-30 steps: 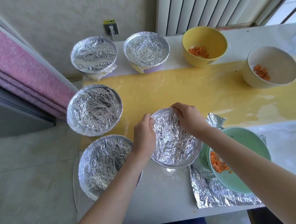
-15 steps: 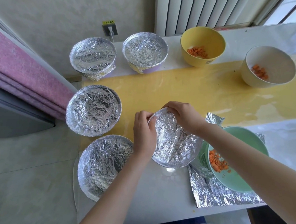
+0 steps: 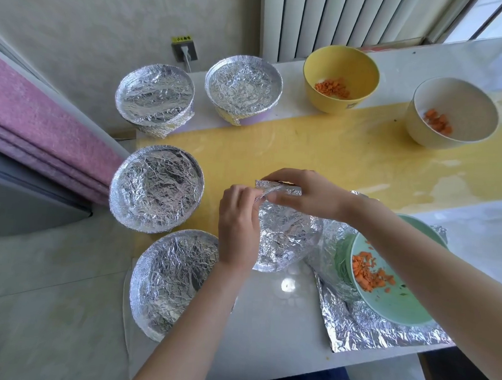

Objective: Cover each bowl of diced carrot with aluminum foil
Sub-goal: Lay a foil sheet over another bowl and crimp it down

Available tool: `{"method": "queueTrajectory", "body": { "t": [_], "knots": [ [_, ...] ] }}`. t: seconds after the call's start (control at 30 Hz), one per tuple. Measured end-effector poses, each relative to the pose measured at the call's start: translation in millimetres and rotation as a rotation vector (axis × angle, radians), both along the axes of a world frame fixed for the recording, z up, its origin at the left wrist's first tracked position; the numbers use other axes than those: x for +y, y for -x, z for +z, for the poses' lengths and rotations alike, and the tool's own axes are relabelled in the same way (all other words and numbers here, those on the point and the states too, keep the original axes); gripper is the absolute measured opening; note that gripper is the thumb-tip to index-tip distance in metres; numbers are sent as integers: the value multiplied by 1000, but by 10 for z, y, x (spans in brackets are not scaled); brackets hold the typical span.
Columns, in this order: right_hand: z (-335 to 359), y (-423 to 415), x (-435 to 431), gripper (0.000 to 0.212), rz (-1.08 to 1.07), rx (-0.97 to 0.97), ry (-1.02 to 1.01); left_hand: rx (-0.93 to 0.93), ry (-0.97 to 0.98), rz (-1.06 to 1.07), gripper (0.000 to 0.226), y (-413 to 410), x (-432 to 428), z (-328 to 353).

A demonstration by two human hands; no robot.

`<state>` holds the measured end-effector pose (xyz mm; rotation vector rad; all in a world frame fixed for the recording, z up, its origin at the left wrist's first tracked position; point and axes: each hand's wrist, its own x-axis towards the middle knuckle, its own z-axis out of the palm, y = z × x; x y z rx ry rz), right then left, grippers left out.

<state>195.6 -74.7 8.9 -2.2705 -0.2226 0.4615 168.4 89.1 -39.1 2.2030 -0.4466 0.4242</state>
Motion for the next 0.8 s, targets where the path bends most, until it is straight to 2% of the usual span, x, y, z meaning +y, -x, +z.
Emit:
{"method": "queueTrajectory", "body": {
  "t": [0.2,0.4,0.53,0.67,0.8],
  "knots": [
    [-50,49,7,39,48,-227,23,-4,10,-12,11,-21,-7,4],
    [-52,72,-9,32,89,-291,94,5,0,-40,13,-55,-18,0],
    [-84,69,6,37,137,-408,142,-23,-39,-59,12,-75,-23,-24],
    [-68,84,46,39,72,-437,151,-6,-47,-2,13,-65,-3,-34],
    [-97,107,42,30,31,-470,125,-47,-67,2,15,-73,-9,-32]
  ]
}}
